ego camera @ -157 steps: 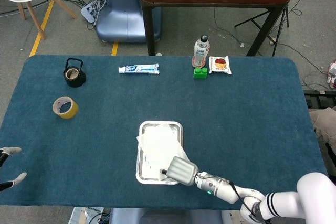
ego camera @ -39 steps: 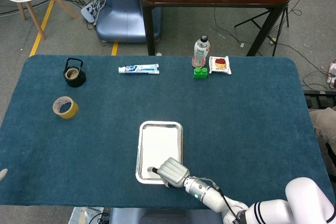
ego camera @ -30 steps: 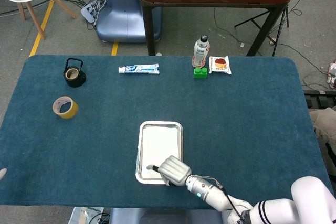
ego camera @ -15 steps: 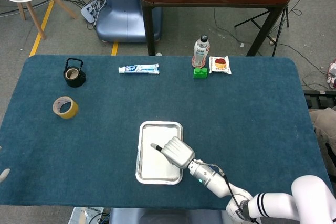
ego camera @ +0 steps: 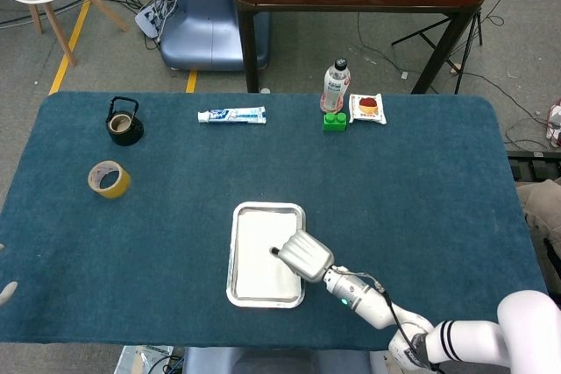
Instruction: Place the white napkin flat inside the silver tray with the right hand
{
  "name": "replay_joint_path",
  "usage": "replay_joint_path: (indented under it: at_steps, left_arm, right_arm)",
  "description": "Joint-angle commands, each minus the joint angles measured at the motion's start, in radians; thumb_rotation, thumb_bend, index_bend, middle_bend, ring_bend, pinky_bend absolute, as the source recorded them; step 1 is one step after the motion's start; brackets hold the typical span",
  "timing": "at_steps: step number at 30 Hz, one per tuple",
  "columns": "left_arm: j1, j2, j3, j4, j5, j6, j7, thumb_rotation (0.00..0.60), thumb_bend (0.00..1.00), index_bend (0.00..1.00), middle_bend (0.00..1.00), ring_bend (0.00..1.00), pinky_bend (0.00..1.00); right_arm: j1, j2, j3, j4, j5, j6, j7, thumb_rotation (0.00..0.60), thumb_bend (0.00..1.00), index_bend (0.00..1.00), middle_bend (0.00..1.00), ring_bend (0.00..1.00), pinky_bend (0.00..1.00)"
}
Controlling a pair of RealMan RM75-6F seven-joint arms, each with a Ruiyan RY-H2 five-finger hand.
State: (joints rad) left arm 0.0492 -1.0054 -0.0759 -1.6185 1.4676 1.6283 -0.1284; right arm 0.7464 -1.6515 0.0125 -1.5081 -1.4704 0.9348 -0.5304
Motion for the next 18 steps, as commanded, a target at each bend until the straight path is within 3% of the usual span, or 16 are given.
replay_joint_path:
  at_steps: [1, 9, 18]
  left_arm:
    - [0.0, 0.0, 0.0, -0.001, 0.001, 0.0, 0.001, 0.6, 0.17, 0.34, 0.36, 0.3, 0.49]
    - [0.0, -0.001, -0.001, -0.002, -0.001, 0.0, 0.005, 0.6, 0.17, 0.34, 0.36, 0.3, 0.49]
    - [-0.002, -0.003, -0.001, -0.003, -0.001, -0.003, 0.009, 0.6, 0.17, 0.34, 0.36, 0.3, 0.49]
  right_arm:
    - [-0.005, 0.027, -0.024, -0.023, -0.017, -0.009, 0.012, 0.6, 1.0, 0.44, 1.0, 0.98, 1.0]
    - [-0.004, 0.102, -0.085, -0.088, -0.056, -0.052, 0.015, 0.6, 1.0, 0.42, 1.0, 0.98, 1.0]
    - [-0.021, 0.119, -0.114, -0.1, -0.08, -0.051, 0.005, 0.6, 1.0, 0.34, 1.0, 0.98, 1.0]
